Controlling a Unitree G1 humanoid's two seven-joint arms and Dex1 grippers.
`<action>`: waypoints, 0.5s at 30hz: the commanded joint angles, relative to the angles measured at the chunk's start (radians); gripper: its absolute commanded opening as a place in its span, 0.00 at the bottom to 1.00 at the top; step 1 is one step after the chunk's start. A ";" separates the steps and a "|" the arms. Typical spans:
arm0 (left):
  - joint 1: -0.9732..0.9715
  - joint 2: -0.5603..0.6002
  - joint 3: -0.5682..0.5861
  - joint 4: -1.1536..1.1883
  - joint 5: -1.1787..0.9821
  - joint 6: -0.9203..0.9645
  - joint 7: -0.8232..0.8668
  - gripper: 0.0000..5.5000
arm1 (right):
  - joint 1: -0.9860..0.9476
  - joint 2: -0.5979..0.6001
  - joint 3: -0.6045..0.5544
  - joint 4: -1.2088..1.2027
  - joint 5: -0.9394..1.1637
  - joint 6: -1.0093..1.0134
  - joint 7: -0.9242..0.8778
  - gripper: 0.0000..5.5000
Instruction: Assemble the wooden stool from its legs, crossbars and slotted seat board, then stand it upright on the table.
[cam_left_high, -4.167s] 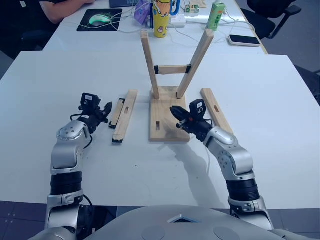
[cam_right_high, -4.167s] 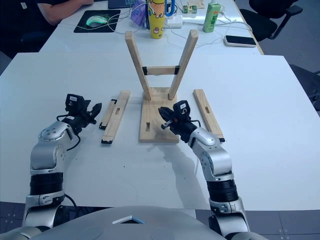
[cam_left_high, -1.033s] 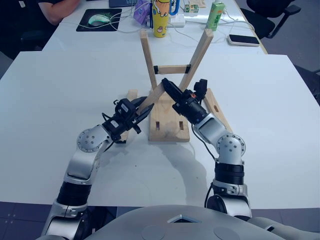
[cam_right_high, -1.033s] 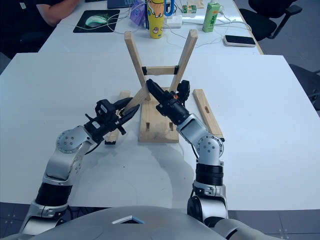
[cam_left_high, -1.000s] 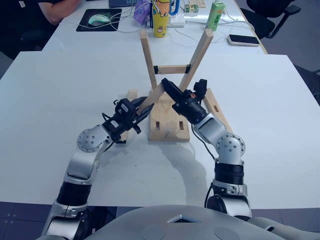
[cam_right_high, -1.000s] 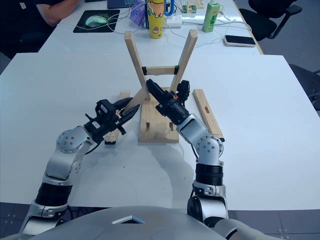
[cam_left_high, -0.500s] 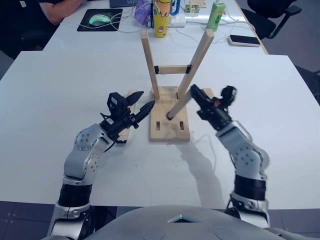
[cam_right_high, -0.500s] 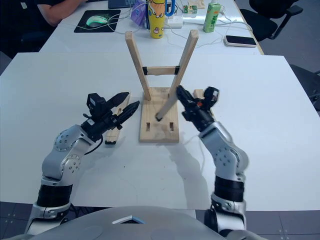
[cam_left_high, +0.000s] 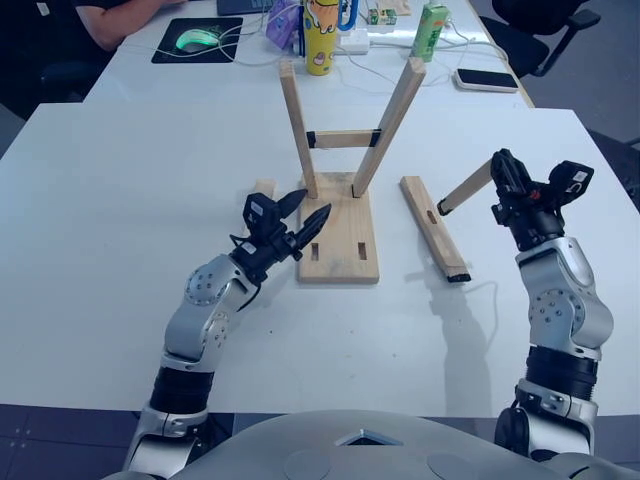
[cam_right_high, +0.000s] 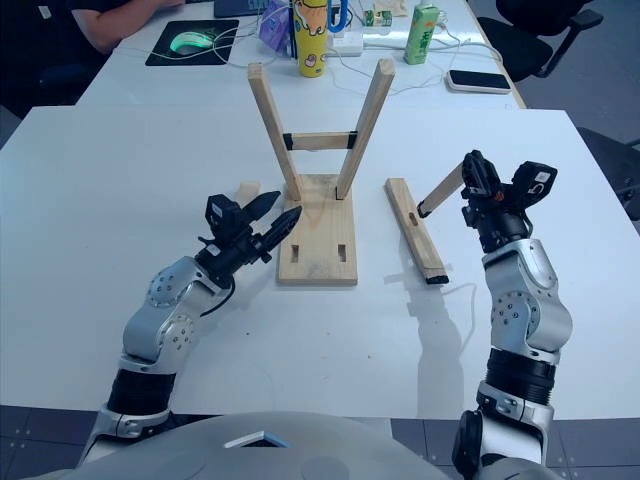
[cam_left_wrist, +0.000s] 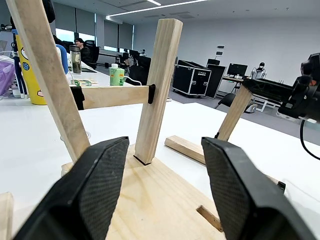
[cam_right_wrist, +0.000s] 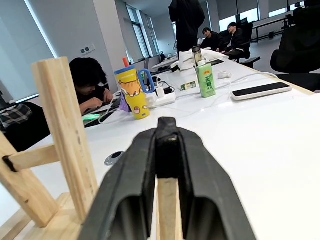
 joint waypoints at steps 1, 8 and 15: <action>-0.008 0.009 -0.007 0.013 0.017 -0.005 -0.008 0.49 | -0.013 0.027 0.008 0.056 -0.014 -0.028 0.011 0.08; -0.005 0.024 0.001 0.013 0.025 -0.006 -0.015 0.49 | 0.001 0.048 0.005 0.058 -0.007 -0.018 0.011 0.08; -0.012 0.034 0.009 0.013 0.027 -0.004 -0.016 0.49 | 0.011 0.068 0.016 0.060 -0.016 -0.021 0.011 0.08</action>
